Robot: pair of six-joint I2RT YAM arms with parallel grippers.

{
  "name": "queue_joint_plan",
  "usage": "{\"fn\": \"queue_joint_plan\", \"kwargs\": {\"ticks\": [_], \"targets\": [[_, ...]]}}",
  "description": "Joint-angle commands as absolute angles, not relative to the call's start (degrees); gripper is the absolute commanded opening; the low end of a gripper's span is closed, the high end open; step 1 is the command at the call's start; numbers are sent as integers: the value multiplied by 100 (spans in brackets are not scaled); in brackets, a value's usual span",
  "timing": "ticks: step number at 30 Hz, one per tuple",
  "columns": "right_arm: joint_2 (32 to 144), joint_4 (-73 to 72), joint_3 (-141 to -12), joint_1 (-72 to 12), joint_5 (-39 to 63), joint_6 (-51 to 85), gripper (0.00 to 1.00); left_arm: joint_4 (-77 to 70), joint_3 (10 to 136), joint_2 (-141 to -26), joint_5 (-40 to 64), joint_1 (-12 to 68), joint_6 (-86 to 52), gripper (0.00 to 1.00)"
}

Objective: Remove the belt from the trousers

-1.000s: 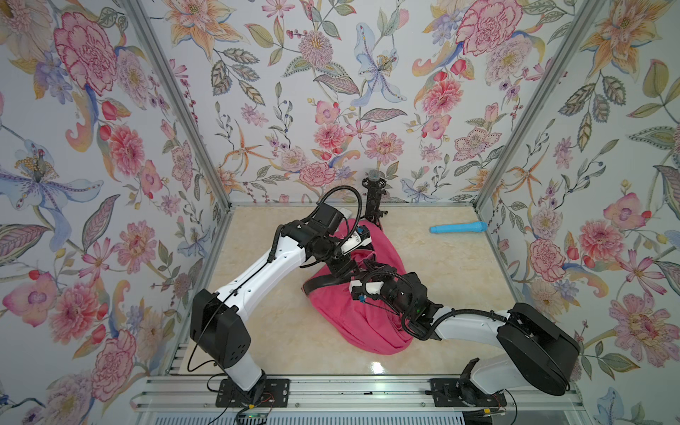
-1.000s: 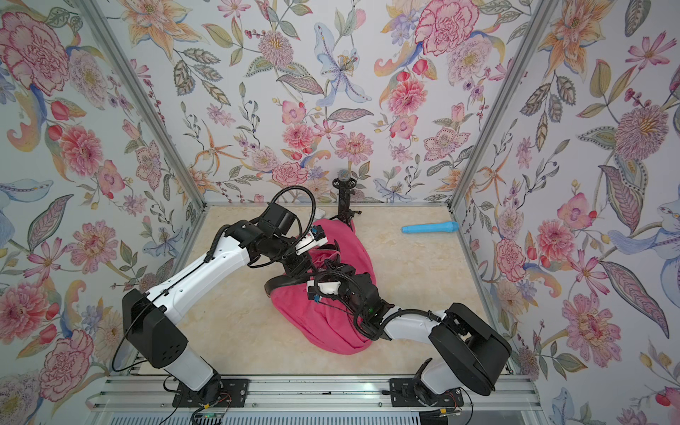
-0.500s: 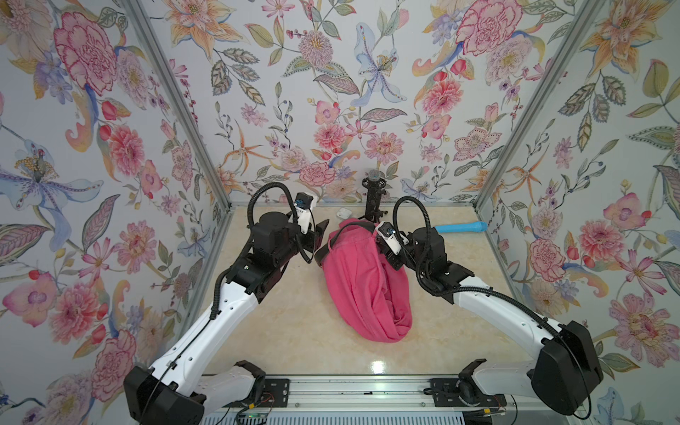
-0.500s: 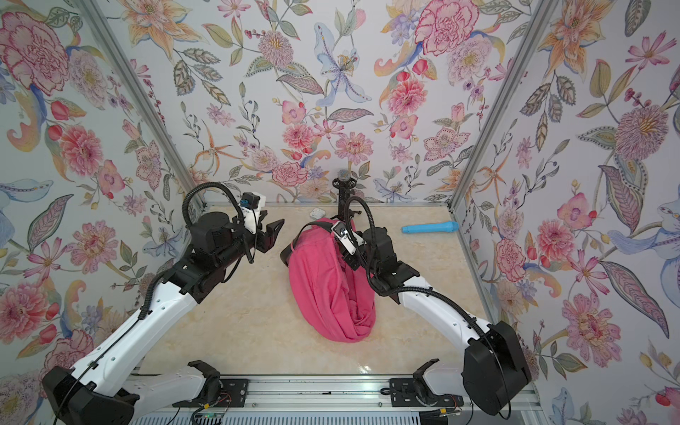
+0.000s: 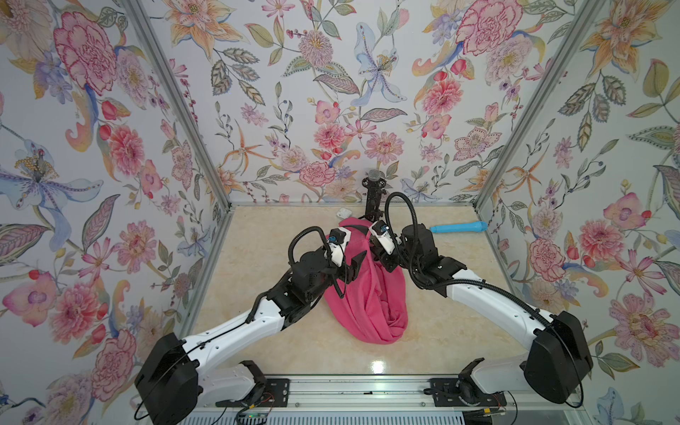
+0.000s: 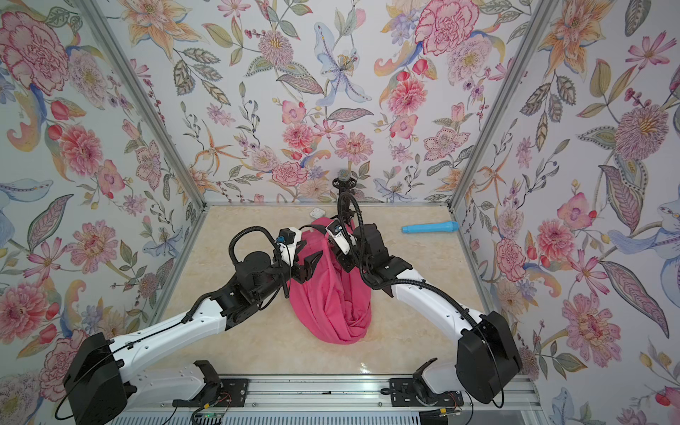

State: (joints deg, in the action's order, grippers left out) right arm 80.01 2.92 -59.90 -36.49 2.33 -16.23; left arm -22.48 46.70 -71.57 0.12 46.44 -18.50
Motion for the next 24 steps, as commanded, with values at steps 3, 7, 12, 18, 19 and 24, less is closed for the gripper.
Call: {"fn": "queue_joint_plan", "kwargs": {"ticks": [3,7,12,18,19,24], "targets": [[8006,170,-6205,-3867,202,-1485,0,-2413,5210,-7782,-274,4711,-2179,63],[8015,165,-6220,-3875,167,-1466,0,-2337,5269,-8118,-557,4711,-2407,60],[8097,157,-6203,-3893,158,-1436,0,-2287,5323,-8363,-629,4702,-2524,40],[8112,73,-6166,-3887,158,-1414,0,-1965,5643,-8703,-340,4548,-2733,32],[8113,53,-6153,-3895,158,-1415,0,-1886,5766,-8795,-144,4500,-2742,24],[8029,-7,-5999,-3831,74,-1450,0,-1653,6123,-8614,440,4151,-2495,0]]}}
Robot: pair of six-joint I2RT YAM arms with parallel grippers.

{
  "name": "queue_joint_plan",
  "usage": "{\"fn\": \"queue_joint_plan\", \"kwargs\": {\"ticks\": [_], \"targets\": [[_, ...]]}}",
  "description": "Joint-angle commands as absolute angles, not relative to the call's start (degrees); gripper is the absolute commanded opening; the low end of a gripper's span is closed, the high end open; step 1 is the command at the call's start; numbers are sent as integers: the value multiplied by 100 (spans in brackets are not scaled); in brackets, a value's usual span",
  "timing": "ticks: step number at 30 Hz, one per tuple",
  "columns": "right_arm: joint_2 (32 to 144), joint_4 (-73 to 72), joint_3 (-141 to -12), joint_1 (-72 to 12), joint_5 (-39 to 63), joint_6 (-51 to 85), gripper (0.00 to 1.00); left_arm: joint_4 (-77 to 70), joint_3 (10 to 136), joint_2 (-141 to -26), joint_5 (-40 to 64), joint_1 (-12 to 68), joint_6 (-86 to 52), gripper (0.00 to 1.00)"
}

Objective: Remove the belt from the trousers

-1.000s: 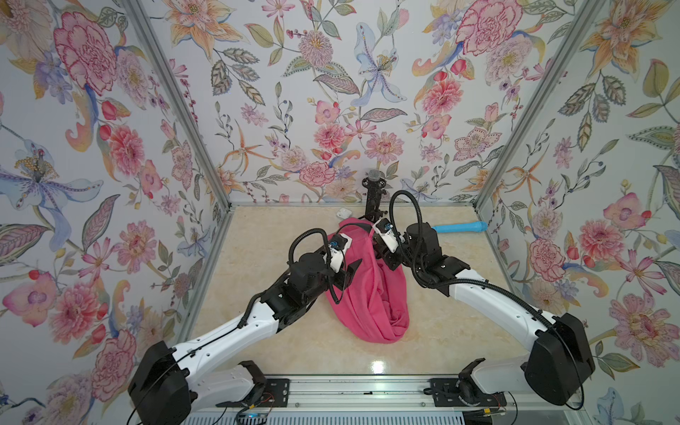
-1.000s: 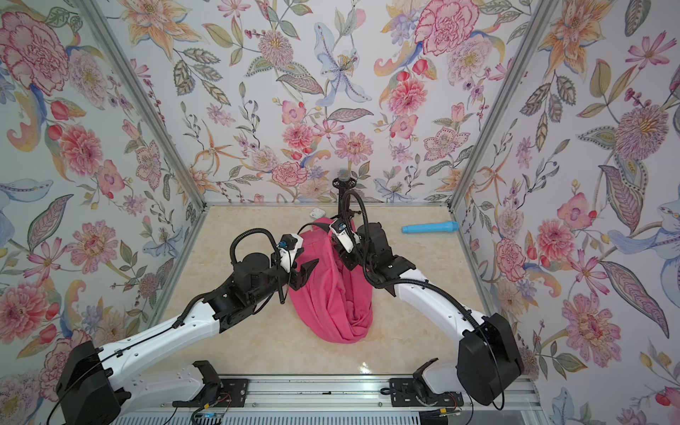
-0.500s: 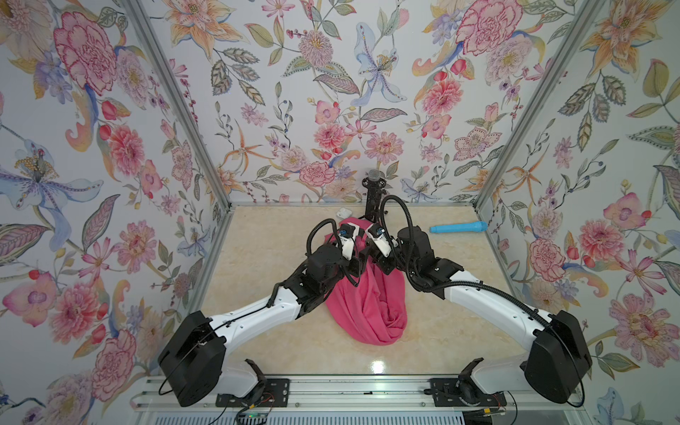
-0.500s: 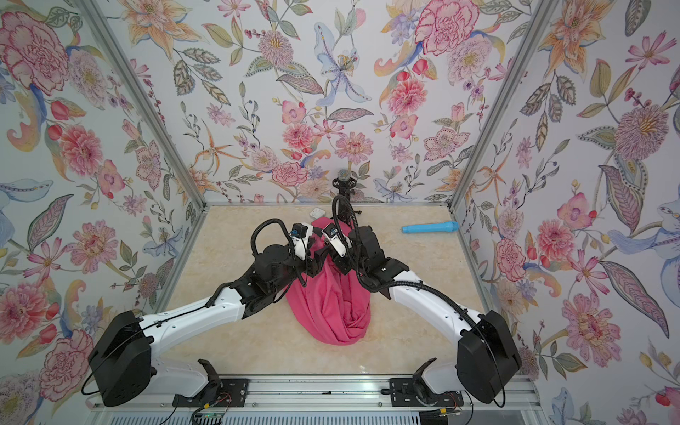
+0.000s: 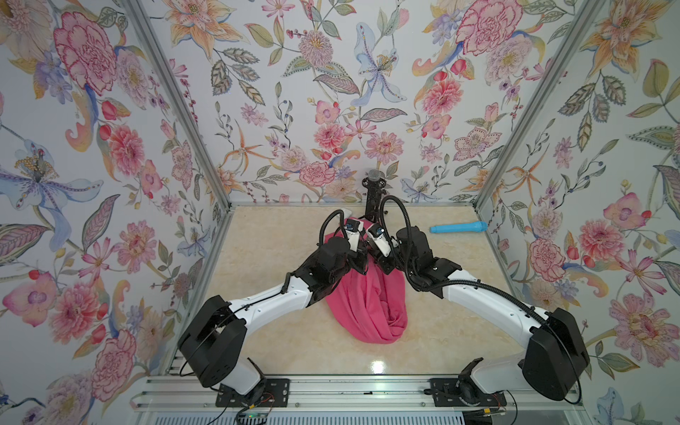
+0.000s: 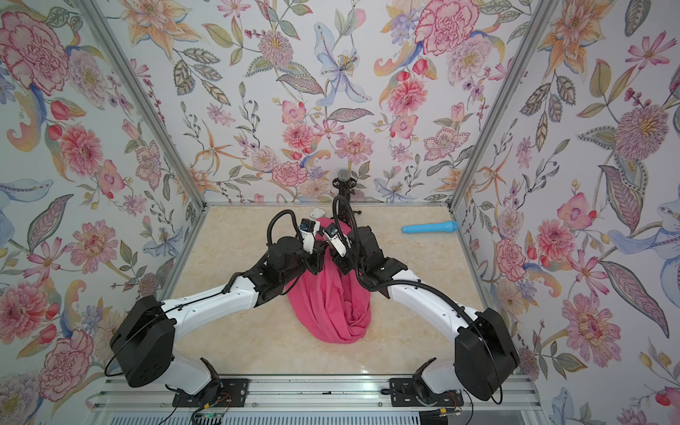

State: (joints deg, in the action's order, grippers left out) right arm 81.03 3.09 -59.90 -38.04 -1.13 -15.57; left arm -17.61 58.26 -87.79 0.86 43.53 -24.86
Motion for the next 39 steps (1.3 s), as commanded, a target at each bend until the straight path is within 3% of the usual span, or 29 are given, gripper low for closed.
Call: {"fn": "queue_joint_plan", "kwargs": {"ticks": [1,10,22,28,34,39], "targets": [[7987,-46,-5910,-3765,100,-1438,0,-1636,6134,-8449,493,4033,-2441,0],[7326,-1282,-4808,-3141,265,-874,0,-2085,5369,-7726,1113,2855,-3071,0],[6384,-3375,-4635,-3103,-34,-97,0,-3142,4577,-8626,1489,2702,-3641,0],[6289,-1728,-5769,-3228,-85,-371,0,-3534,4430,-8921,1711,2721,-3735,0],[6886,481,-7235,-3634,-374,-871,0,-3084,4635,-8898,1626,2731,-3007,0],[7395,1398,-7829,-3415,349,-782,1,-3060,4343,-8515,1355,2807,-2305,6]]}}
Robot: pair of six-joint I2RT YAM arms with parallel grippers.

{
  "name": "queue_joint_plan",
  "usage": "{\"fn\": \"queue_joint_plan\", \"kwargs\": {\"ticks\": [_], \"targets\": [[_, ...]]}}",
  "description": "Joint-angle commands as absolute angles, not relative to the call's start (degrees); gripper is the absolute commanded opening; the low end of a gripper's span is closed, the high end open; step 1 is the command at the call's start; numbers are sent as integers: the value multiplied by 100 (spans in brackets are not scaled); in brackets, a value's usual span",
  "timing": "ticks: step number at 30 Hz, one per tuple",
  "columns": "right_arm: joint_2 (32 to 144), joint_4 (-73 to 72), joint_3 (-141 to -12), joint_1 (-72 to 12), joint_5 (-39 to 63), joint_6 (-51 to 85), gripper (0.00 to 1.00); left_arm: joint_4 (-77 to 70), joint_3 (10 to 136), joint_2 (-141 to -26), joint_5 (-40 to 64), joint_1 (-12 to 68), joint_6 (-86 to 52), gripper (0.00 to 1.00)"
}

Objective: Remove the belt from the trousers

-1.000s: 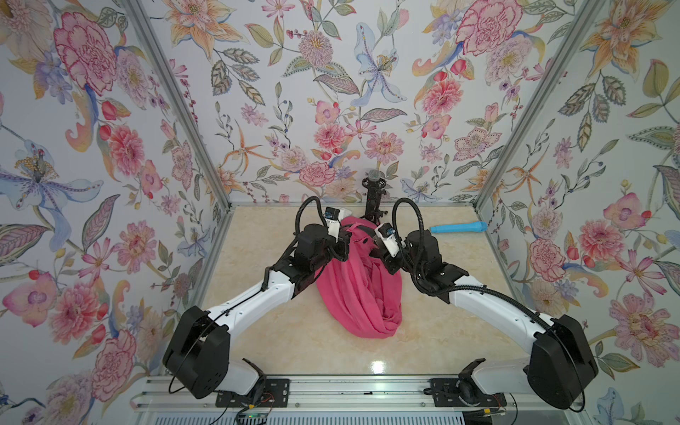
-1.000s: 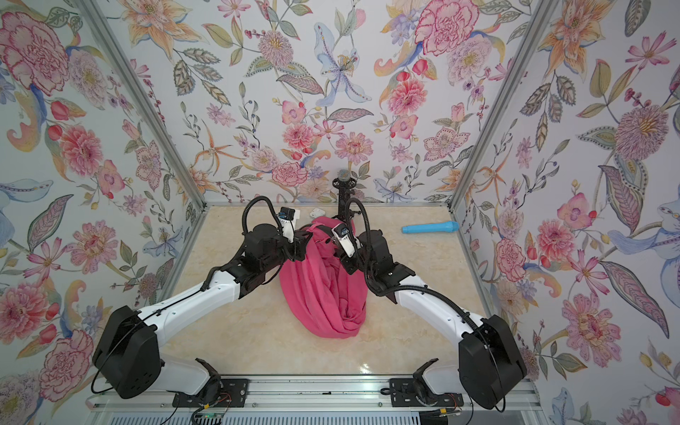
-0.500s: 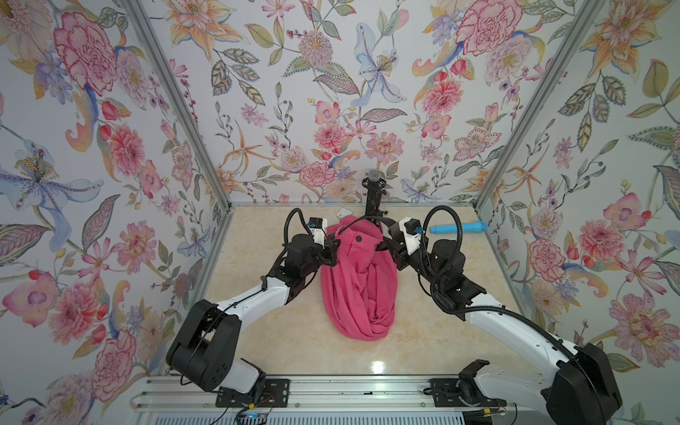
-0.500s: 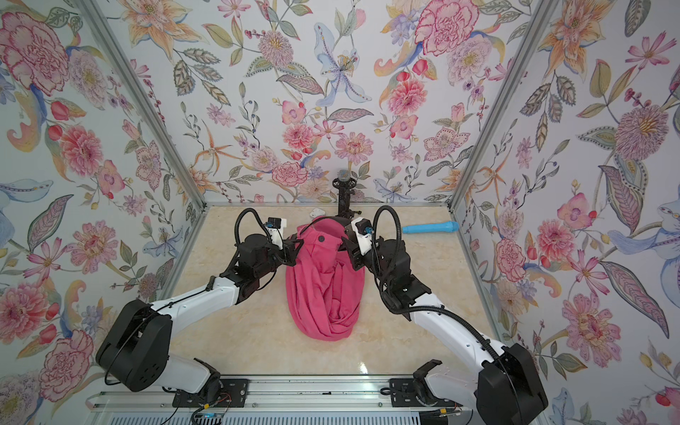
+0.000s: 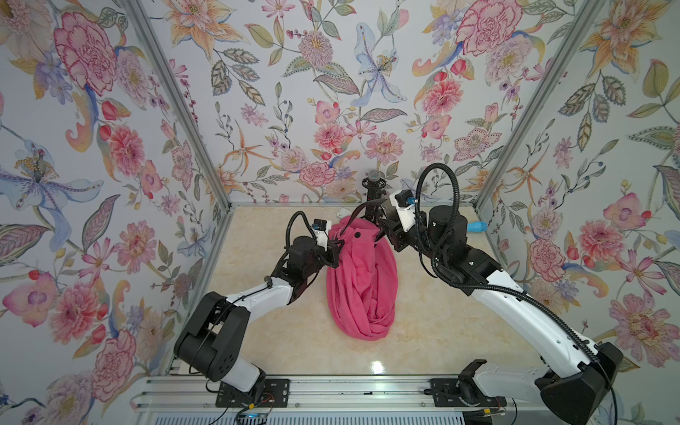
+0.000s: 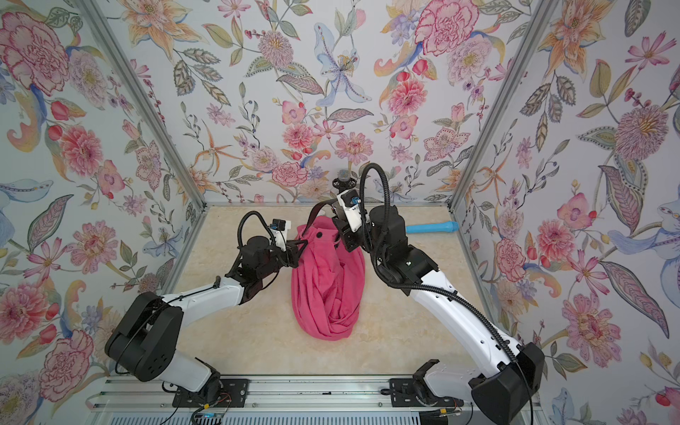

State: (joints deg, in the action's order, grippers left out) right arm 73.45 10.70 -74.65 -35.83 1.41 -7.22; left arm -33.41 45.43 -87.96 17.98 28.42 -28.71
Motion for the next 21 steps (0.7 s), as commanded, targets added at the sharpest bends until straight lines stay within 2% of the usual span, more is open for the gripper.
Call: {"fn": "queue_joint_plan", "kwargs": {"ticks": [1,4,6,8,10,12,17,21], "targets": [[7464,1458,-7813,-3350,484,-774,1,-3069,4267,-8395,1289,2812,-2184,9],[7656,1569,-7699,-3165,943,-766,1,-2937,4168,-7858,1051,2844,-1642,30],[7764,1565,-7610,-3069,1324,-702,1,-2903,4125,-7424,771,2962,-1091,48],[7845,1573,-7571,-3046,1675,-668,1,-3042,4025,-7038,487,3157,-493,60],[7908,1570,-7531,-3042,1976,-659,1,-3298,3879,-6735,352,3335,49,67],[7960,1587,-7506,-3041,2300,-725,1,-3450,3797,-6550,608,3445,666,71],[8020,1800,-7474,-3020,2798,-1024,1,-2968,4364,-6775,386,3617,1613,70],[8157,2319,-7614,-2999,3012,-1314,1,-2289,4922,-7007,849,3661,2191,69]]}}
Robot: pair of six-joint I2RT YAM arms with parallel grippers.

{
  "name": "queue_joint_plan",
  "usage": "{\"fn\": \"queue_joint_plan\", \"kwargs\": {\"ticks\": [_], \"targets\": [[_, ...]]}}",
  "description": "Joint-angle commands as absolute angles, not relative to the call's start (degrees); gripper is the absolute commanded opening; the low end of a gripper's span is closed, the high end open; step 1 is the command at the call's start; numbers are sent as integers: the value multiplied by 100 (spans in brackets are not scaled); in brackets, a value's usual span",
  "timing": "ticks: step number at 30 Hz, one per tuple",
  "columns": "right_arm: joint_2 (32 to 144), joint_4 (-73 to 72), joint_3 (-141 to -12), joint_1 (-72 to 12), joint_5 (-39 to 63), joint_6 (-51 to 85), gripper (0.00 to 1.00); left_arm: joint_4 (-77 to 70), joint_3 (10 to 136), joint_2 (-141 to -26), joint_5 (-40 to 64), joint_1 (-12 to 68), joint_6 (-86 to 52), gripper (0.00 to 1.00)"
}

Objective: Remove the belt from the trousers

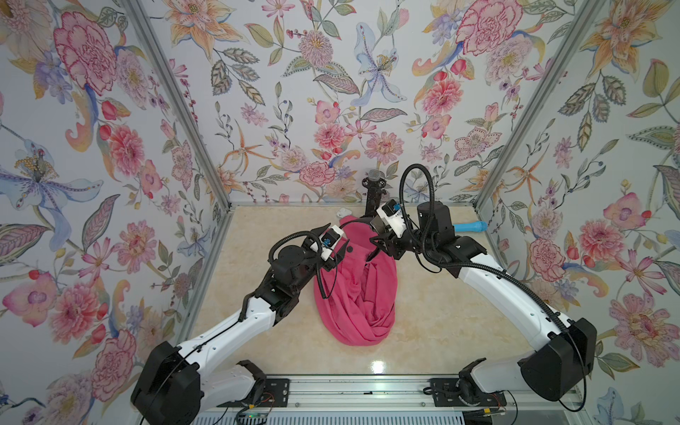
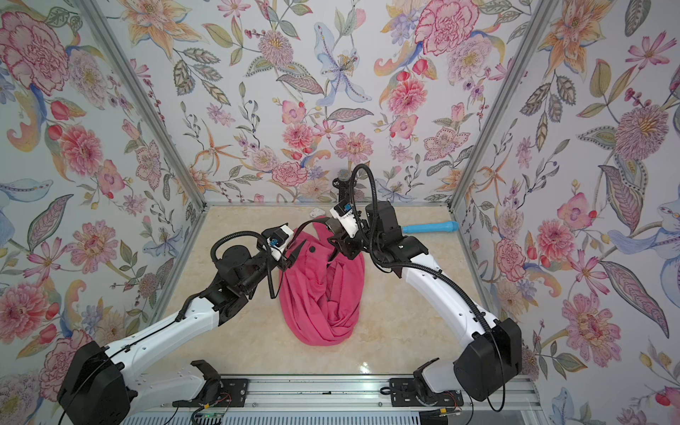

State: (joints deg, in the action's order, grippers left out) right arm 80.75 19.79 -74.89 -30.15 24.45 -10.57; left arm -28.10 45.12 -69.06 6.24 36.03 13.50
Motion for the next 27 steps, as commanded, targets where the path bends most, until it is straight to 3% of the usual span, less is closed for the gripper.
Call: {"fn": "queue_joint_plan", "kwargs": {"ticks": [1,14,17,19,21,23,26,27], "targets": [[8196,2438,-7641,-2997,3031,-1380,1,-2204,4996,-7051,812,3686,2268,69],[8341,2777,-7636,-3054,3120,-1806,1,-1196,6030,-8013,1203,3691,3234,62],[8300,2786,-7599,-3052,3144,-1883,1,-1350,6174,-8183,1366,3668,3184,46],[8253,2795,-7568,-3018,3222,-1935,1,-1452,6282,-8272,1673,3673,3093,27],[8188,2795,-7525,-2944,3308,-1942,2,-1463,6457,-8369,2001,3674,2896,0],[8073,2795,-7478,-2812,3364,-1902,4,-1345,6687,-8426,2012,3677,2561,0],[7782,2723,-7337,-2578,3064,-1790,37,-1275,6900,-8375,1480,3680,1638,0],[7658,2638,-7247,-2521,2789,-1731,52,-1316,6903,-8321,1258,3688,1316,0]]}}
